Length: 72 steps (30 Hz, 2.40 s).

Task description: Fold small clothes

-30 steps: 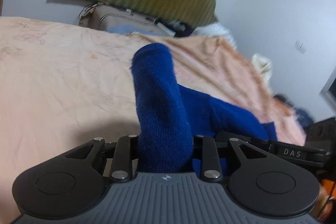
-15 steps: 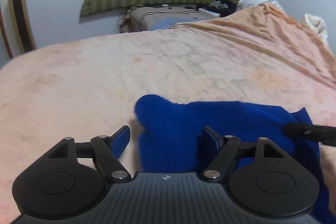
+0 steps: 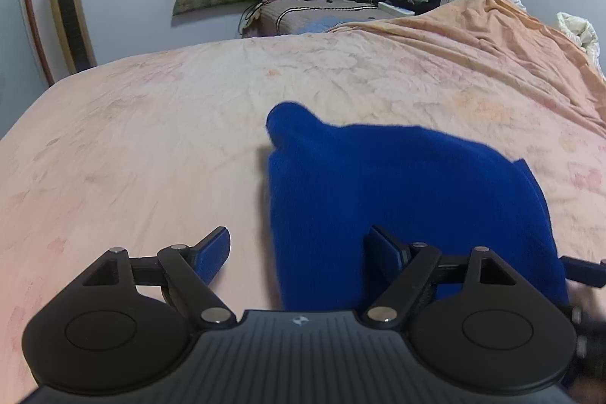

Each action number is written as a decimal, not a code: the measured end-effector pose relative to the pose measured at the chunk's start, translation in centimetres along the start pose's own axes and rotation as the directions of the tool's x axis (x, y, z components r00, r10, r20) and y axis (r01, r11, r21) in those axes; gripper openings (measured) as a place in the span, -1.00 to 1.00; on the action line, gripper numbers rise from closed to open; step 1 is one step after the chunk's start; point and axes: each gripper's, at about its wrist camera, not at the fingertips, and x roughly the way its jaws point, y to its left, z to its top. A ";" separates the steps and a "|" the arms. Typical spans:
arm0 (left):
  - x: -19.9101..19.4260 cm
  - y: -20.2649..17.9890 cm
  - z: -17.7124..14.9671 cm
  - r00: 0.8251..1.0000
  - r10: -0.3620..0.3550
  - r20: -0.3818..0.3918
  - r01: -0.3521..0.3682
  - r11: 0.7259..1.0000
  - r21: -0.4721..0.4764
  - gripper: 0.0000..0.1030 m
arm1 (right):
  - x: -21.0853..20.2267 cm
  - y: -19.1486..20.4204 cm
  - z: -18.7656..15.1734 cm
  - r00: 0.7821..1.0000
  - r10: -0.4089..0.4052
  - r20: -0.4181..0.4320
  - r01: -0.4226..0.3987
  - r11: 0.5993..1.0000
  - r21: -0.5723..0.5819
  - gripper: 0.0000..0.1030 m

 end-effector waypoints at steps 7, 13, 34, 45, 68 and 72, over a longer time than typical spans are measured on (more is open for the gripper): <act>-2.6 1.1 -2.5 0.996 -0.079 -0.035 0.077 0.996 -0.048 0.56 | -1.4 -3.7 -1.6 0.994 0.103 0.021 -0.105 0.962 0.254 0.26; -4.0 4.0 -7.1 0.941 -0.327 -0.090 0.303 0.929 -0.211 0.54 | -2.5 -3.4 -3.0 0.974 0.227 0.001 -0.219 0.937 0.272 -0.08; -8.4 1.8 -8.7 0.989 -0.149 -0.019 0.148 0.988 -0.052 -0.23 | -7.5 1.5 -4.3 0.996 0.026 0.084 -0.035 0.993 0.110 -0.19; -9.2 1.5 -10.9 0.999 -0.045 -0.004 0.044 0.996 -0.080 0.50 | -7.4 6.3 -6.6 0.993 -0.082 0.080 0.085 0.995 -0.044 0.30; -10.1 2.2 -12.9 0.999 0.032 -0.028 -0.034 0.996 -0.080 0.64 | -8.9 8.0 -8.7 0.987 -0.158 0.023 0.158 0.987 -0.005 0.89; -10.2 2.5 -13.2 0.999 0.039 -0.037 -0.042 0.996 -0.083 0.64 | -9.2 8.4 -8.8 0.986 -0.167 0.019 0.167 0.986 -0.007 0.91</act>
